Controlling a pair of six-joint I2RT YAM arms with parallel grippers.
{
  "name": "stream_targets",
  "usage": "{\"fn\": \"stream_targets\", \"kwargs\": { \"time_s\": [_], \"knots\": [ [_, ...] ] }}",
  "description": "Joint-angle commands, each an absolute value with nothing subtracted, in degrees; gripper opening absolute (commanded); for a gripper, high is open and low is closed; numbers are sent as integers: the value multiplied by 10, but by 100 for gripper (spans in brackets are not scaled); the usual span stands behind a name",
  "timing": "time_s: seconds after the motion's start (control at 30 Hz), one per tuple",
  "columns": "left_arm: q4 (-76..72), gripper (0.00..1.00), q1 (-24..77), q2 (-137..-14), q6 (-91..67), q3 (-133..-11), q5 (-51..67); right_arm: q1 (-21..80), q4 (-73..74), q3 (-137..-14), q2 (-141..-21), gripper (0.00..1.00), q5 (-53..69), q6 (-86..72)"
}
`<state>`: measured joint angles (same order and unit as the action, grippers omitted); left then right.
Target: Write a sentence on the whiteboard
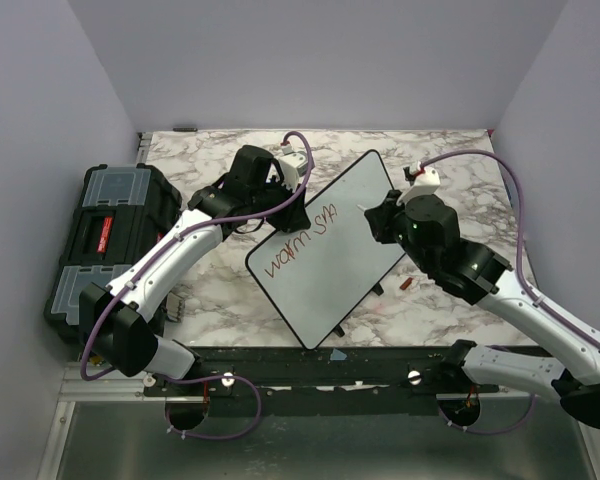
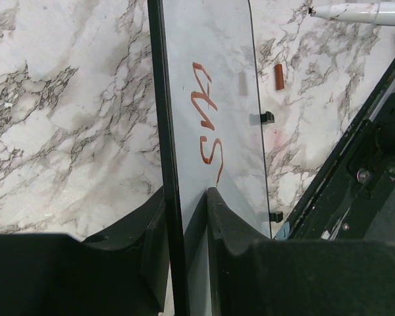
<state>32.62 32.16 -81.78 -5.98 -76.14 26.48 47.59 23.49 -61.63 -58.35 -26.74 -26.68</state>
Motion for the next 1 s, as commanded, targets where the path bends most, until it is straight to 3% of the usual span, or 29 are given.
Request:
{"fn": "stream_targets", "kwargs": {
  "time_s": [0.0,0.97],
  "knots": [
    [381,0,345,-834,-33,-753,282,474,195,-607,-574,1,-273,-236],
    [379,0,346,-831,-47,-760,304,473,123,-636,-688,1,-225,-173]
  ]
}}
